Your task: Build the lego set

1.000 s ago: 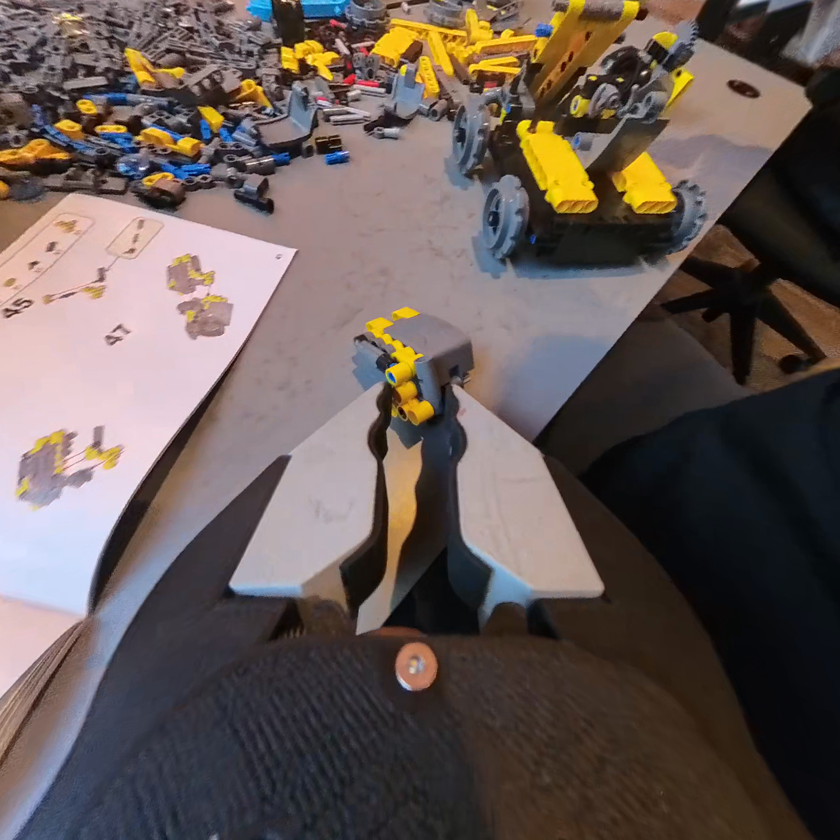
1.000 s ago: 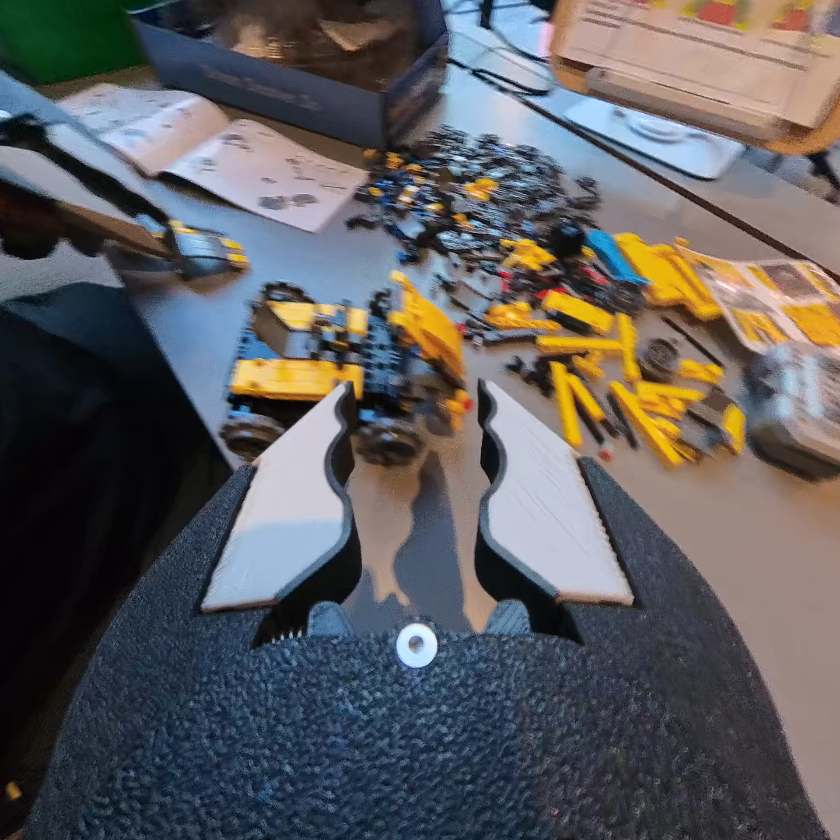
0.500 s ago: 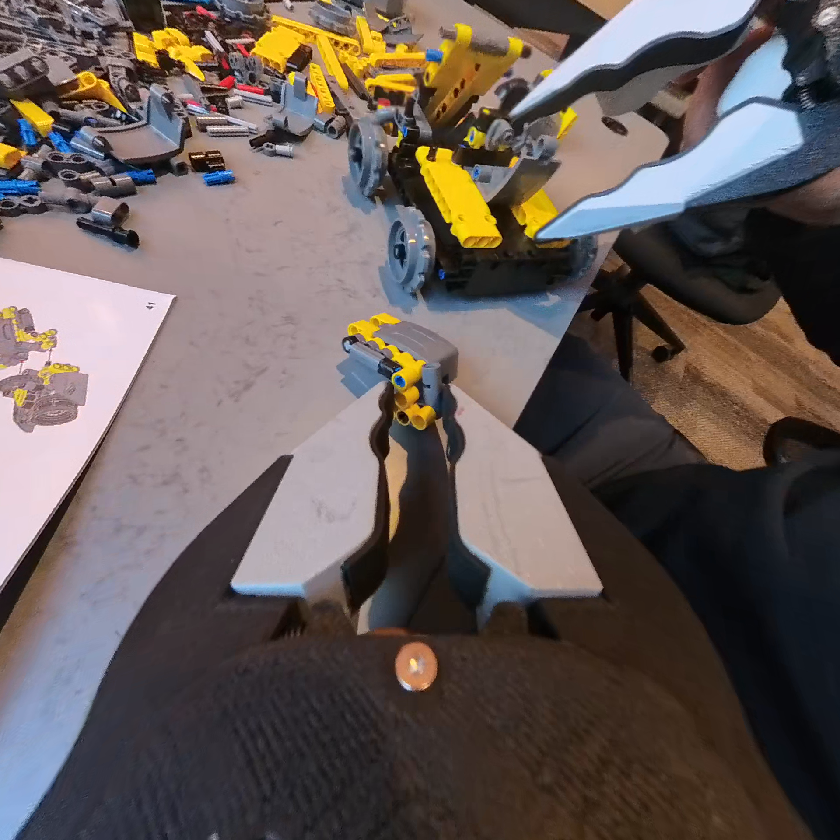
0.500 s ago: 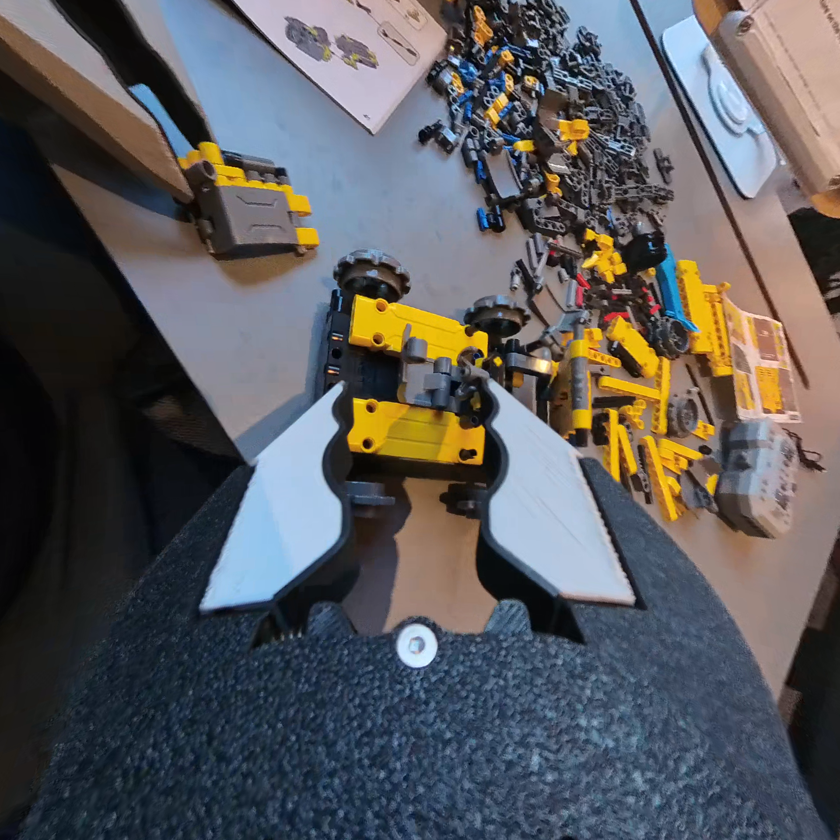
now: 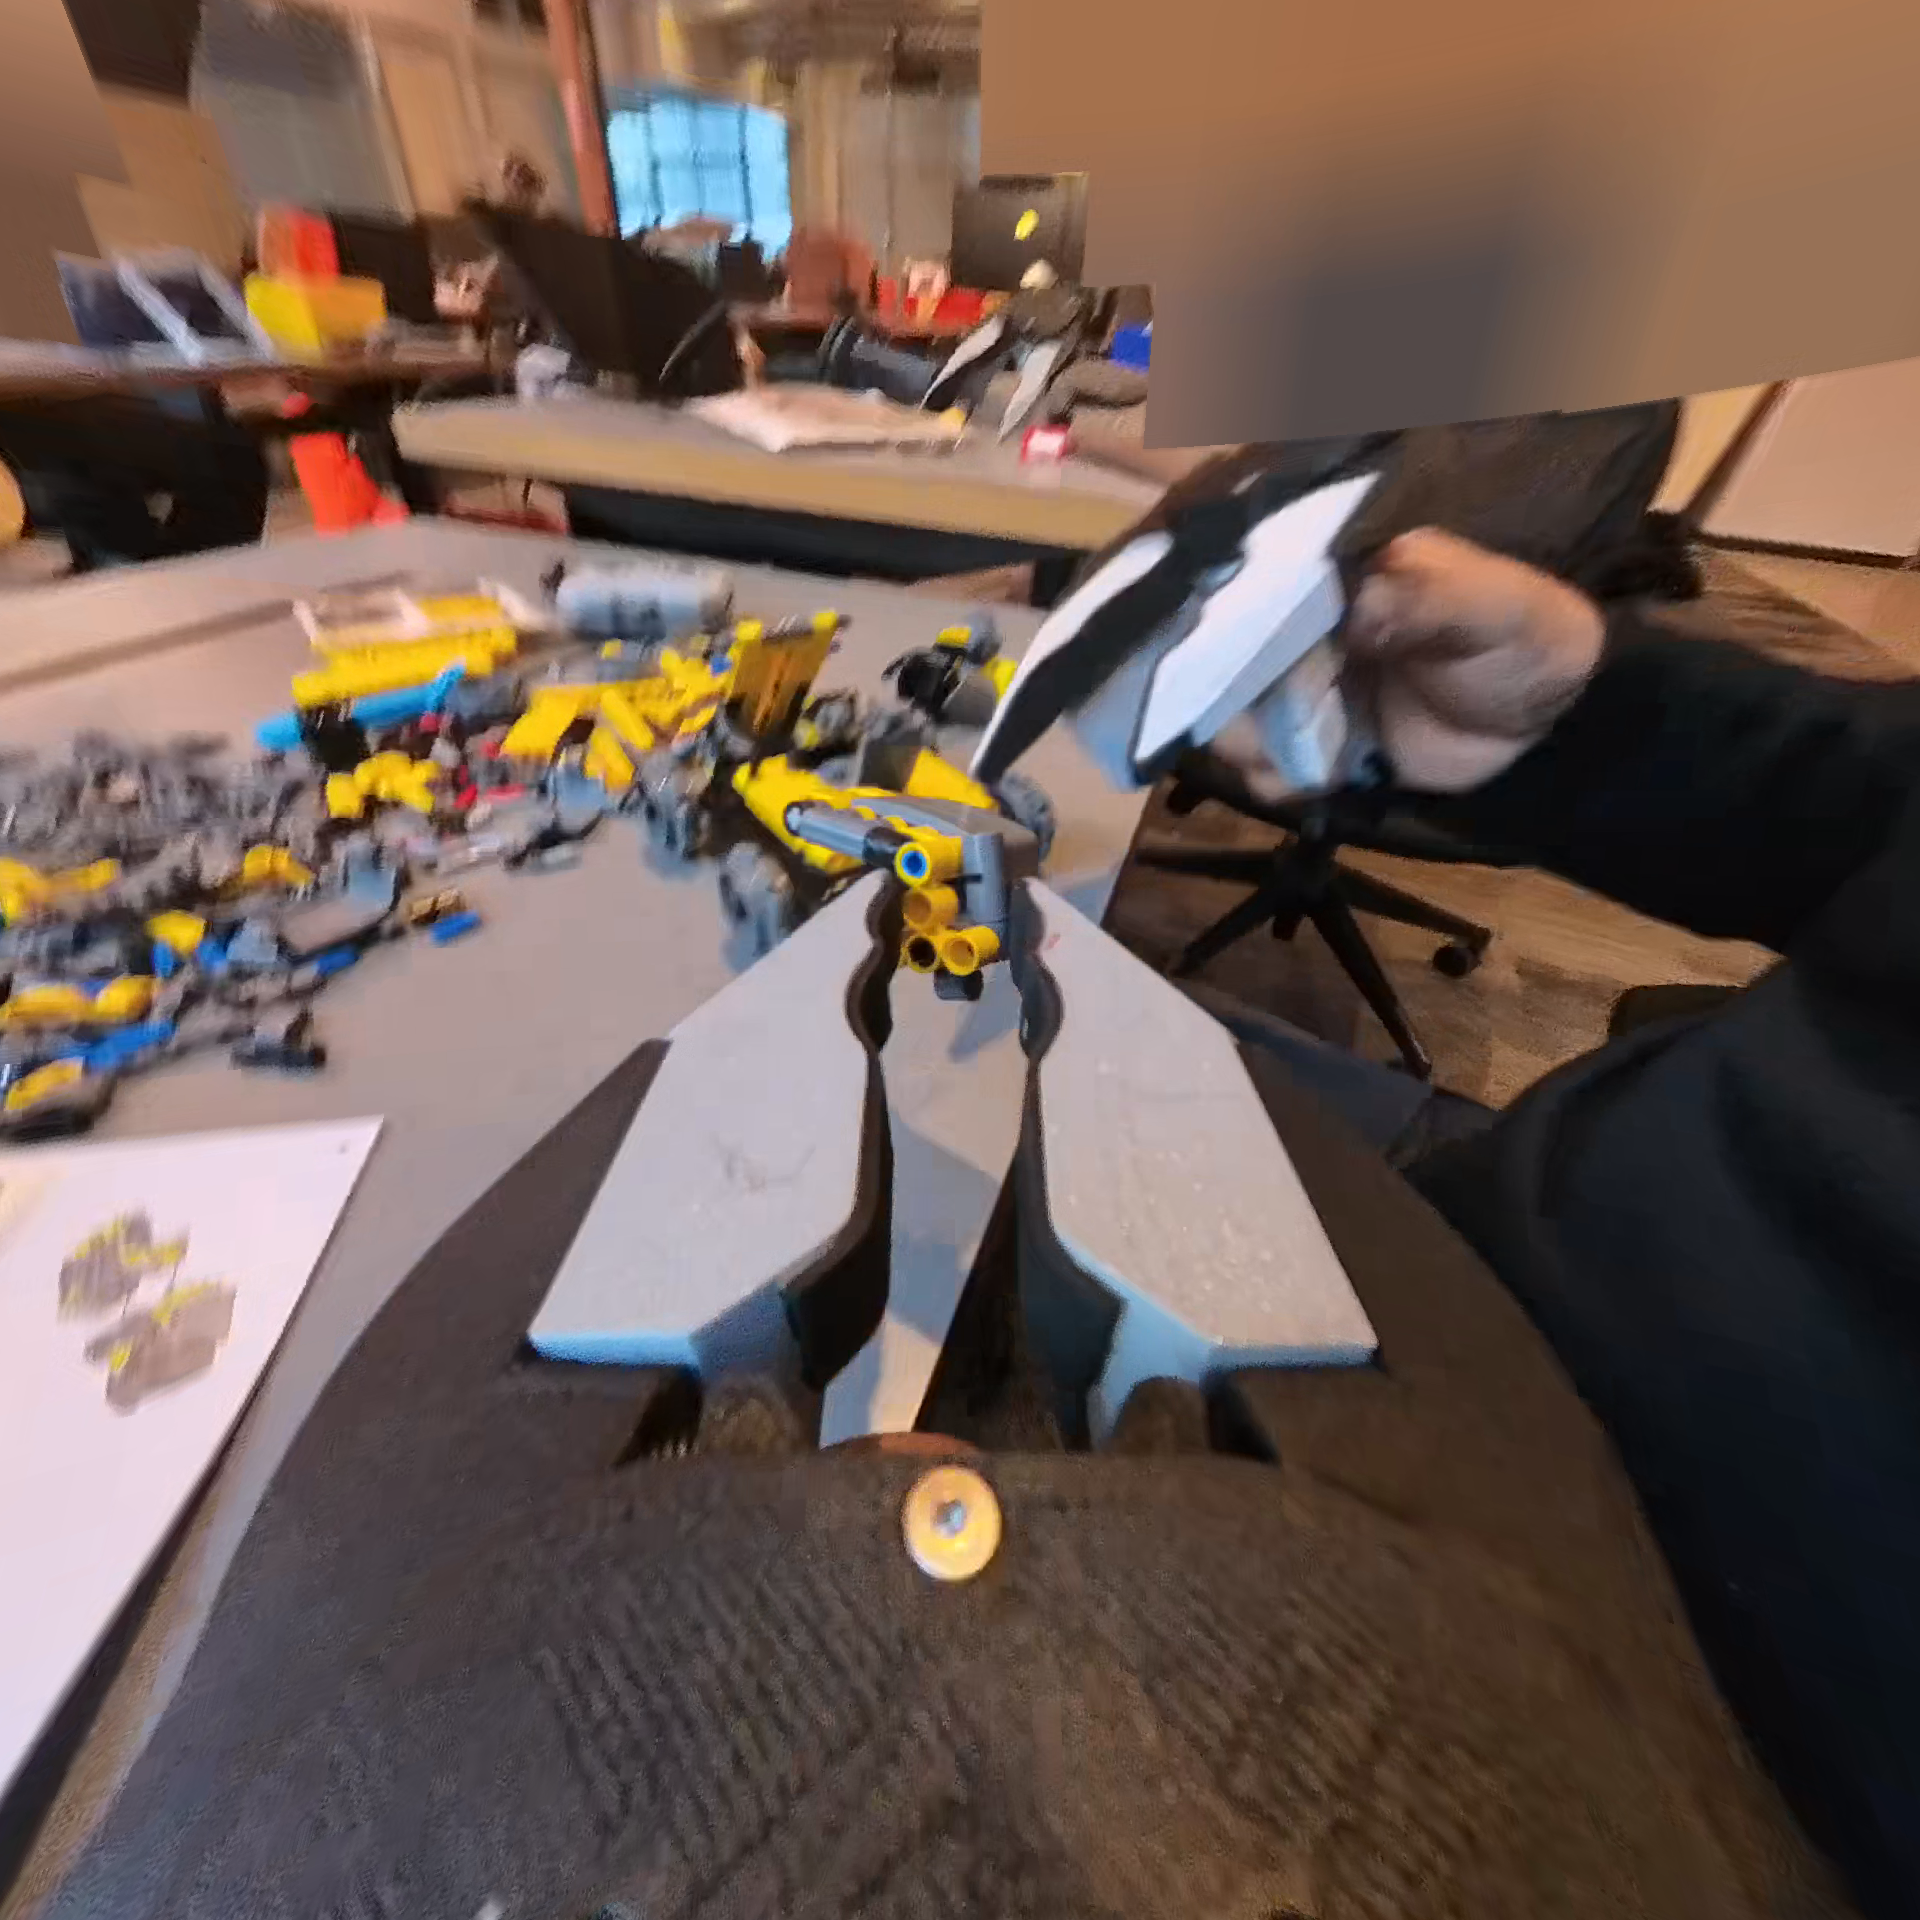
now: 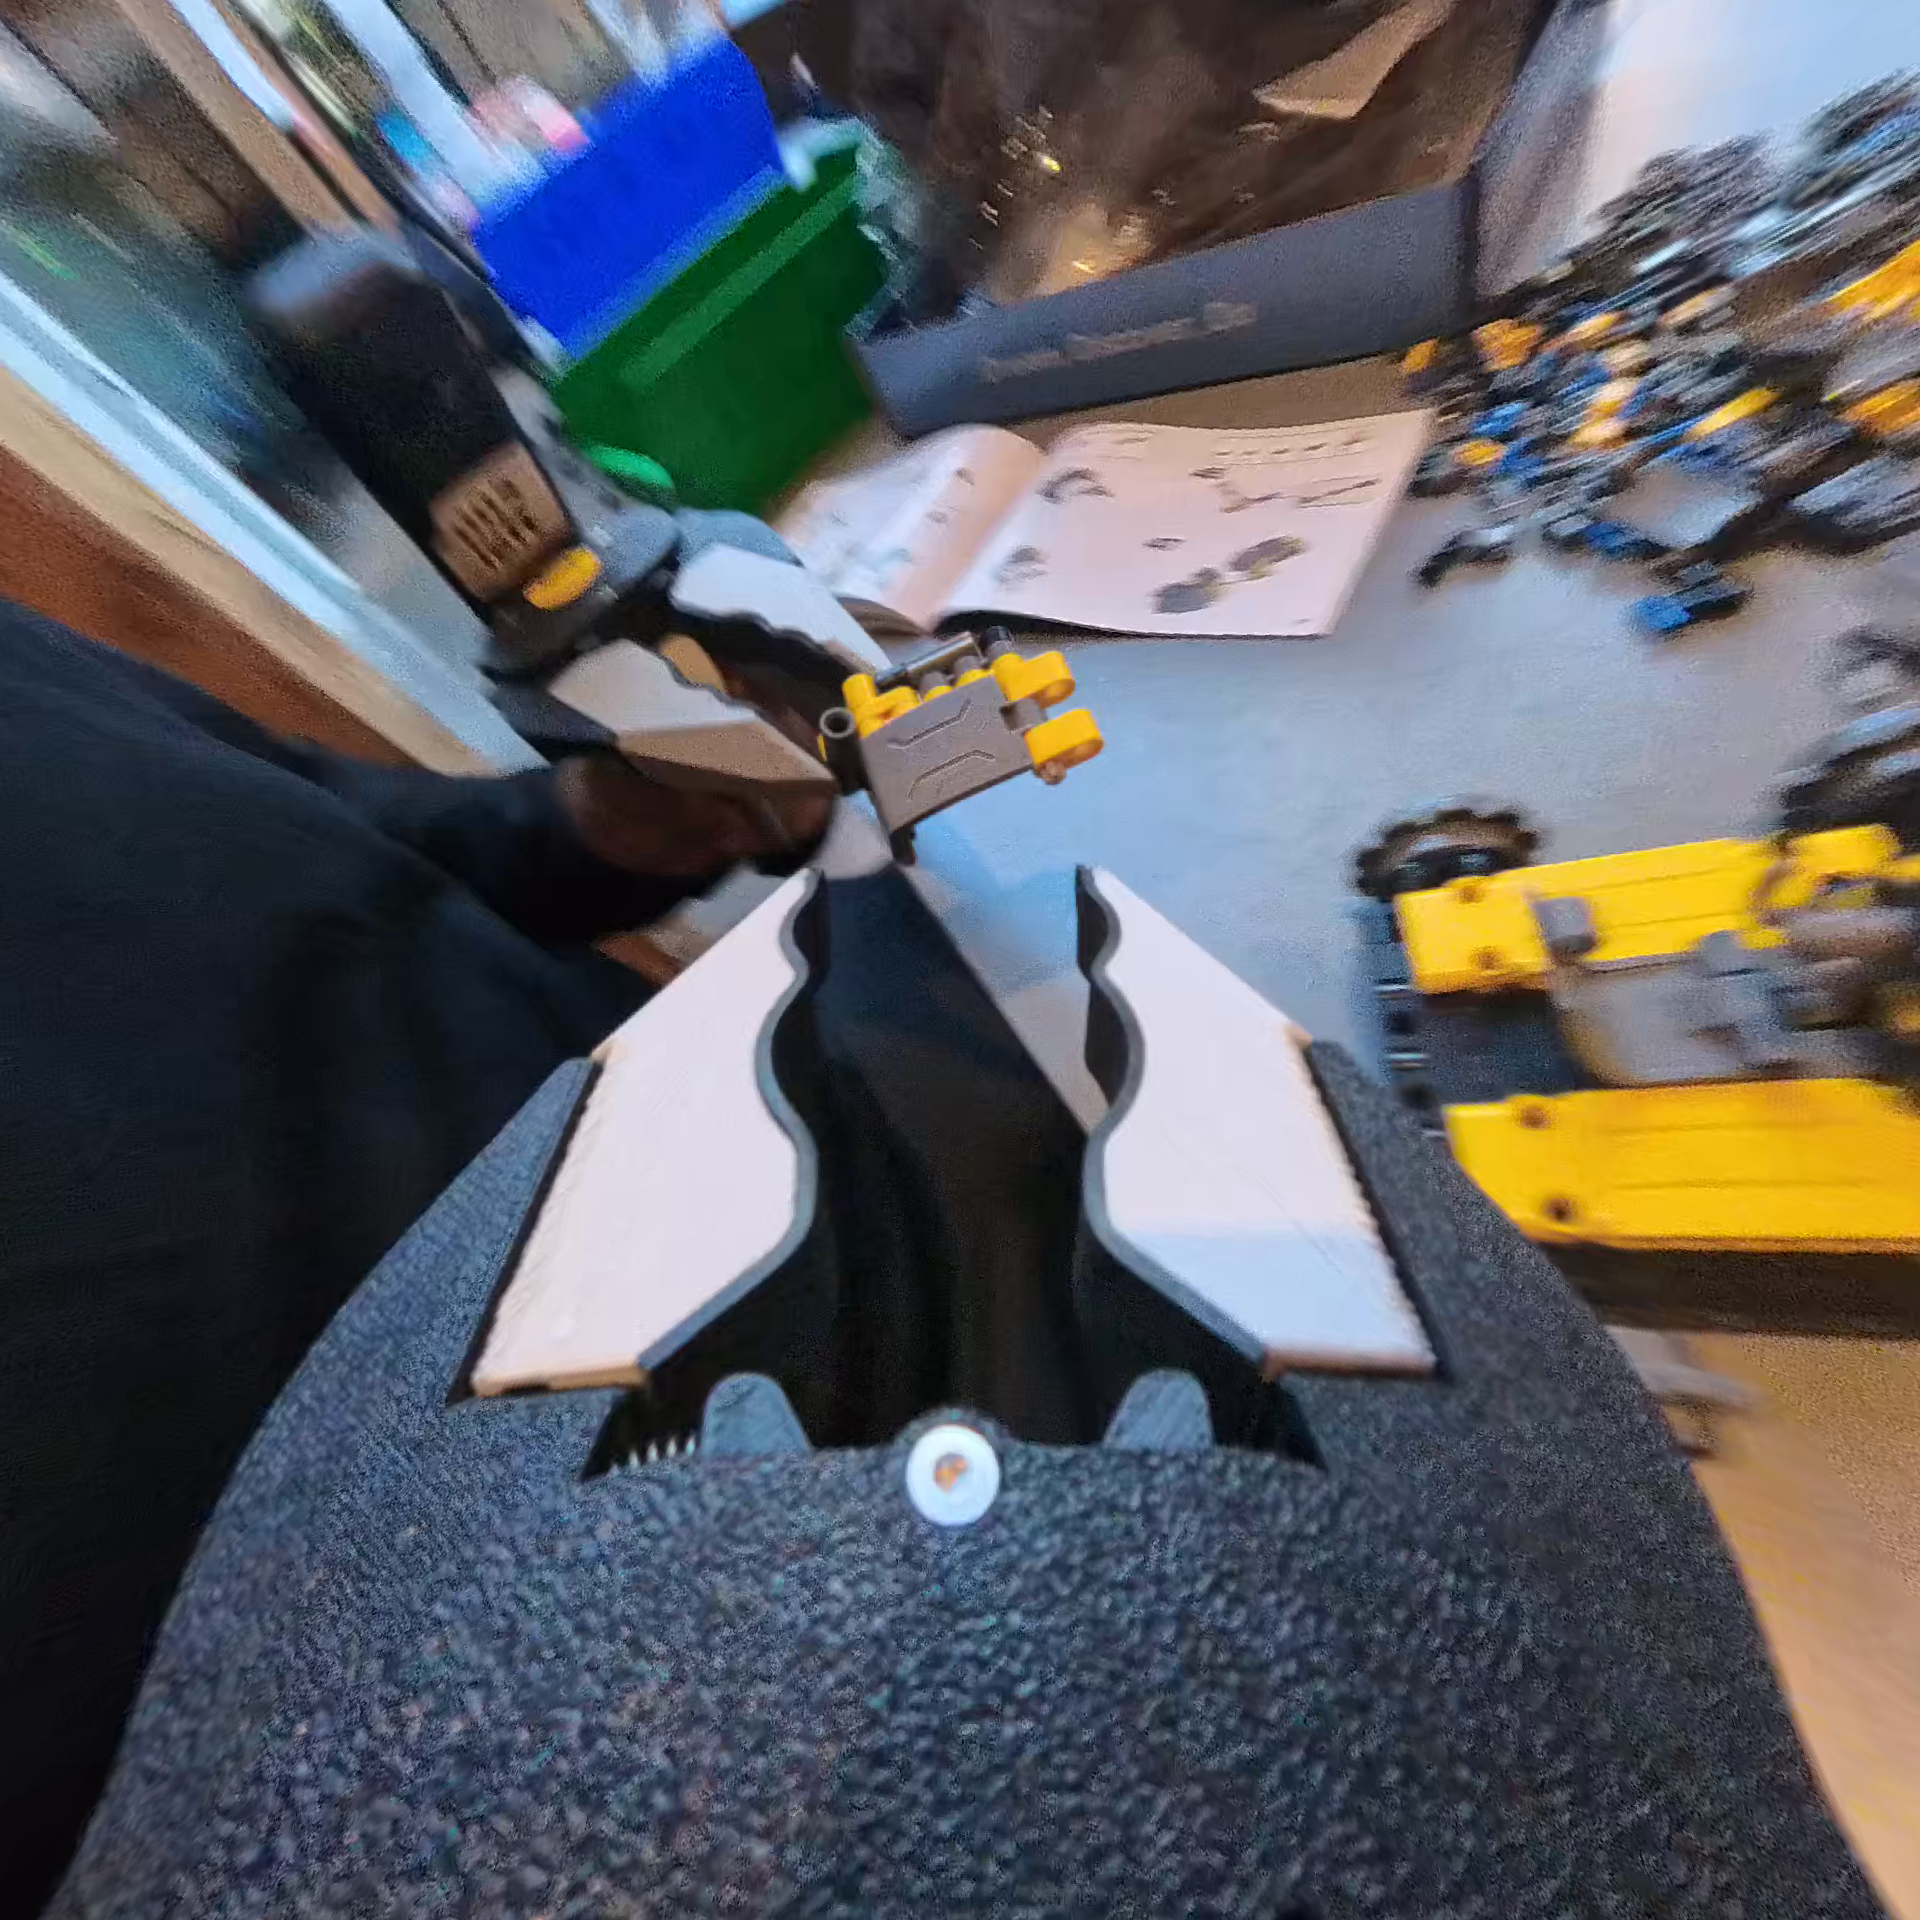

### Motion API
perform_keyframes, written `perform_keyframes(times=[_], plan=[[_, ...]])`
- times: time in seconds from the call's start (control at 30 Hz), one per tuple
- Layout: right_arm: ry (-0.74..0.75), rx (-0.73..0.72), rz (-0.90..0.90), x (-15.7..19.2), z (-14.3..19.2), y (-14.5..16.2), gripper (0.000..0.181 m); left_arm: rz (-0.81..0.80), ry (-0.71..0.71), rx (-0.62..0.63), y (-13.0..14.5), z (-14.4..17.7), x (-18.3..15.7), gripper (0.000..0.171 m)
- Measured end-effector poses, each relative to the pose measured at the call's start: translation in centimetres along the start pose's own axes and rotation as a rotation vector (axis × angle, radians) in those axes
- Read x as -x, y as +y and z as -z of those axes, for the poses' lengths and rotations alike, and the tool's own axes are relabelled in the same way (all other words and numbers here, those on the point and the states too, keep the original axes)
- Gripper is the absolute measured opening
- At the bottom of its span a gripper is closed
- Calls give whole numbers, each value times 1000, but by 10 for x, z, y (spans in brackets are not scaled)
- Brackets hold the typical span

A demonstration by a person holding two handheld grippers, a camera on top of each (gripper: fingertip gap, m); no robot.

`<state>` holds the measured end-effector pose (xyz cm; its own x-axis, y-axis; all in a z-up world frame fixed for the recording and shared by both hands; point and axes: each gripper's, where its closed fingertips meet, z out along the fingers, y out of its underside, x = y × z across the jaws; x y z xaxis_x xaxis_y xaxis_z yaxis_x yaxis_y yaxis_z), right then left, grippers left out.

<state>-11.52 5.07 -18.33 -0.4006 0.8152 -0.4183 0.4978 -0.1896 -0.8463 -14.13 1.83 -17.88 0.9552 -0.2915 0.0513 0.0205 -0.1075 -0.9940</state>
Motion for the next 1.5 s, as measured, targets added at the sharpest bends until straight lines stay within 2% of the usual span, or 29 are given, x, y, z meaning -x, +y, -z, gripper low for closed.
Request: perform_keyframes(times=[0.07, 0.13, 0.17, 0.2, 0.27, 0.37, 0.43, 0.5, 0.57, 0.73, 0.83, 0.97, 1.03, 1.13, 1.2, 1.27, 1.33, 1.43, 1.5], plan=[[-187, -81, -164, 16, -1, -5, 45, -66, 66, -46, -11, -3, -16, 19], [-383, -150, -305, 32, 7, -14, 32, -129, 107, -37, -11, -10, -27, 19], [-429, -162, -366, 32, 10, -15, 11, -155, 120, -26, -10, -13, -31, 19], [-455, -160, -419, 30, 12, -13, 5, -169, 126, -17, -10, -17, -34, 19], [-496, -178, -479, 28, 20, -13, 3, -190, 117, 14, -6, -28, -35, 19], [-340, -163, -395, 10, 31, -7, 2, -156, 103, 120, 8, -48, -30, 23], [-187, -189, -294, -8, 57, -14, 1, -93, 119, 184, 15, -52, -28, 32], [24, -183, -163, -33, 87, -17, 1, -59, 120, 181, 16, -48, -26, 33], [219, -119, -68, -59, 110, -10, 2, -37, 99, 187, 22, -41, -20, 32], [460, 76, 99, -95, 120, 23, 2, 16, 43, 251, 44, -28, -8, 29], [486, 122, 122, -104, 115, 35, 2, -22, 68, 279, 38, -44, -7, 27], [543, 134, 177, -112, 115, 37, 2, -179, 87, 345, 29, -94, -7, 28], [628, 176, 293, -116, 121, 37, 2, -238, 98, 367, 28, -117, -14, 31], [780, 316, 553, -126, 127, 41, 2, -299, 149, 388, 29, -142, -33, 33], [848, 408, 712, -134, 123, 48, 4, -375, 112, 416, 37, -154, -32, 33], [881, 453, 835, -139, 115, 54, 17, -442, 63, 452, 47, -160, -25, 32], [861, 473, 878, -141, 106, 59, 25, -480, 45, 463, 53, -162, -21, 30], [802, 450, 825, -141, 105, 59, 43, -463, 44, 472, 58, -155, -21, 20], [763, 342, 772, -135, 117, 43, 45, -459, 24, 473, 59, -144, -15, 18]])
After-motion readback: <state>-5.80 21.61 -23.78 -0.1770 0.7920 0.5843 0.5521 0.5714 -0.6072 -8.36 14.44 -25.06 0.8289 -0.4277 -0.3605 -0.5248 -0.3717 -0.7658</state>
